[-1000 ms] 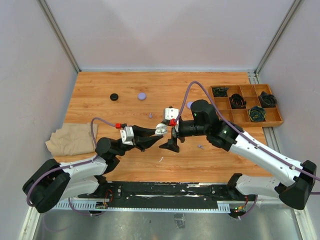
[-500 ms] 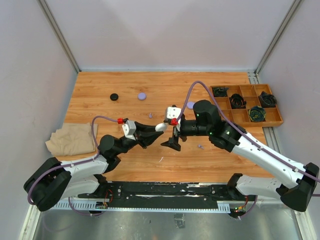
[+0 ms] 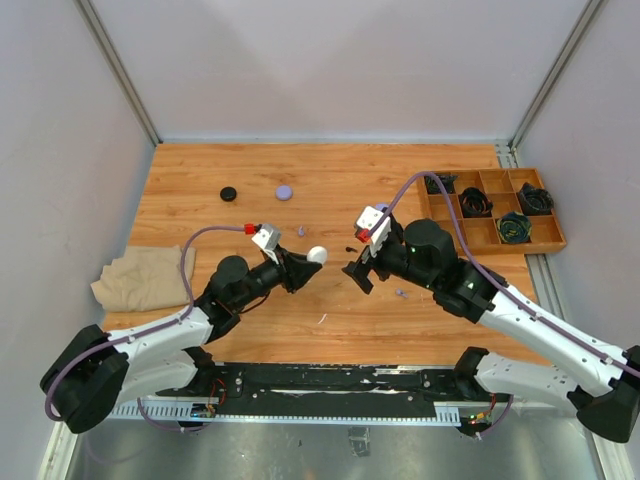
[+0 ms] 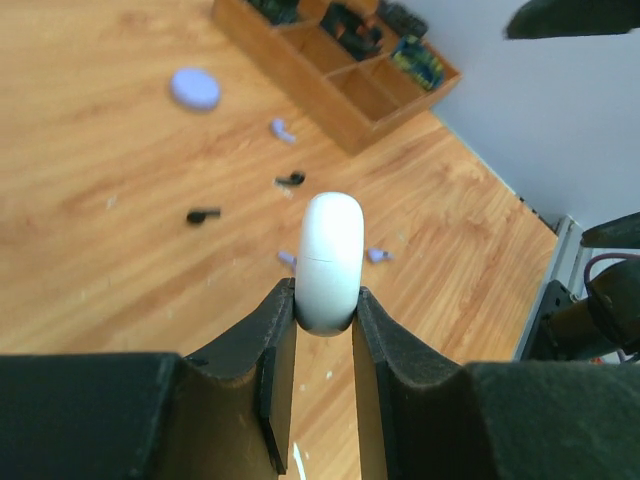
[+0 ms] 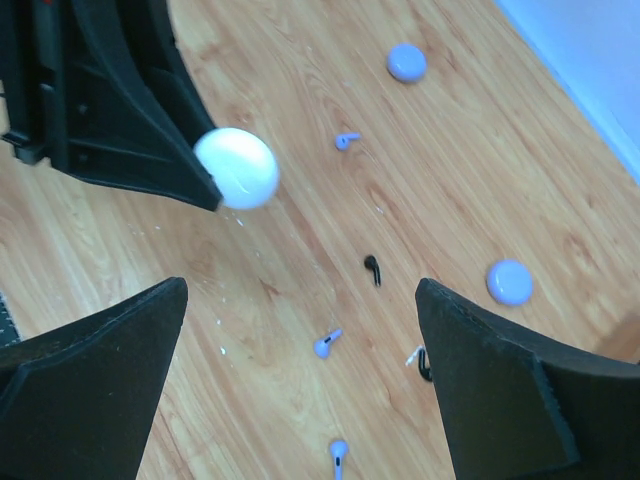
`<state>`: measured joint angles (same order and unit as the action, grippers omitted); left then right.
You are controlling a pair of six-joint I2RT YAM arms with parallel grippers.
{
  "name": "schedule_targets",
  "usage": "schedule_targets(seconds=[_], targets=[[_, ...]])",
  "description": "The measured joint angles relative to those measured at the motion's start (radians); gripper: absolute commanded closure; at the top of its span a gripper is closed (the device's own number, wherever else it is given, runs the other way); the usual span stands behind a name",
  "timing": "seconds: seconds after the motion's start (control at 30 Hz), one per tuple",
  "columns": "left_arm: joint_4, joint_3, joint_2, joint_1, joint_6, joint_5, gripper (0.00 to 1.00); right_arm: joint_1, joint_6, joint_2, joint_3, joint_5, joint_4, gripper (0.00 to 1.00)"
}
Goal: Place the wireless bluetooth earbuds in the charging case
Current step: Place the charging case at the center of the board.
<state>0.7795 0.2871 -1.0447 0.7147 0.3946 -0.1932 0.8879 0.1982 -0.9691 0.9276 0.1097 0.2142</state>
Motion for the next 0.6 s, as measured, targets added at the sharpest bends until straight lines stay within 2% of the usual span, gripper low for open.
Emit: schedule_targets(seconds=[0.2,0.6], targets=[[-0.234,0.0,0.029,0.0,0.154,0.069,1.0,0.0,-0.051,0.034,-0.097,-0.139,-0.042,0.01],[-0.526,-0.013,0.063,0.0,0.407,0.096,1.0,0.0,-0.106,0.061,-0.221,-0.301,-0.14,0.01]])
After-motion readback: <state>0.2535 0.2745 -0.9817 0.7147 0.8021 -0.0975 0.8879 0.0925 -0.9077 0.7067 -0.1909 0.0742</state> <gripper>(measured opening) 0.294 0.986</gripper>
